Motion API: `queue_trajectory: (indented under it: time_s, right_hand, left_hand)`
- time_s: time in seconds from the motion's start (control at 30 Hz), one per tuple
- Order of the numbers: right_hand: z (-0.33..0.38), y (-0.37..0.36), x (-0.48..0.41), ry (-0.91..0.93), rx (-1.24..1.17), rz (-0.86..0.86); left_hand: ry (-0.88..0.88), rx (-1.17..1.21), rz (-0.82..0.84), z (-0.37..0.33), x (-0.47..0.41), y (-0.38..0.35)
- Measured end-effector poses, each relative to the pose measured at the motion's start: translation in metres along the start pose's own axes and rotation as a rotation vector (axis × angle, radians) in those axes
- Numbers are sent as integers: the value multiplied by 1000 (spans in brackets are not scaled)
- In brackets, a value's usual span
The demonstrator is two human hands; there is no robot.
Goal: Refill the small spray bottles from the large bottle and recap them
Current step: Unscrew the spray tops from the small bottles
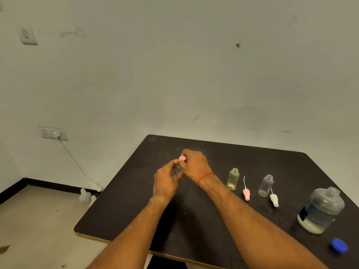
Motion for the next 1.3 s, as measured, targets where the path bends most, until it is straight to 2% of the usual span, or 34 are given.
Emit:
queue_trajectory:
  time_s: [0.27, 0.47, 0.57, 0.73, 0.87, 0.97, 1.03, 1.17, 1.3]
  right_hand:
    - [15, -11, -6, 57, 141, 151]
    - [13, -15, -5, 117, 74, 268]
    - [15, -16, -3, 134, 17, 269]
    - [11, -2, -6, 31, 45, 90]
    - [11, -8, -6, 41, 1, 180]
    - [15, -13, -3, 68, -140, 267]
    - [12, -12, -2, 44, -187, 241]
    - [1, -2, -5, -35, -57, 117]
    - [6, -11, -2, 19, -99, 220]
  left_hand:
    - [-32, -42, 11, -2, 0, 11]
    - [-60, -58, 62, 5, -5, 4]
    - [-45, -39, 47, 5, -4, 4]
    - [-46, -16, 32, 2, -3, 5]
    - [-40, -25, 35, 6, -4, 4]
    - [-35, -20, 29, 8, -4, 4]
    - [-40, -16, 20, 7, -3, 4]
    - [-33, -7, 30, 6, 0, 2]
    - [-24, -35, 37, 10, 1, 1]
Point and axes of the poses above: each hand's wrist, its own x-axis away from the middle knuckle, its own y-axis out of the back of the hand, z = x × y, the point moved 8 cm from there along -x, towards the middle knuckle, and after that the axes turned 13 degrees about -x, right-handed, at the moved point
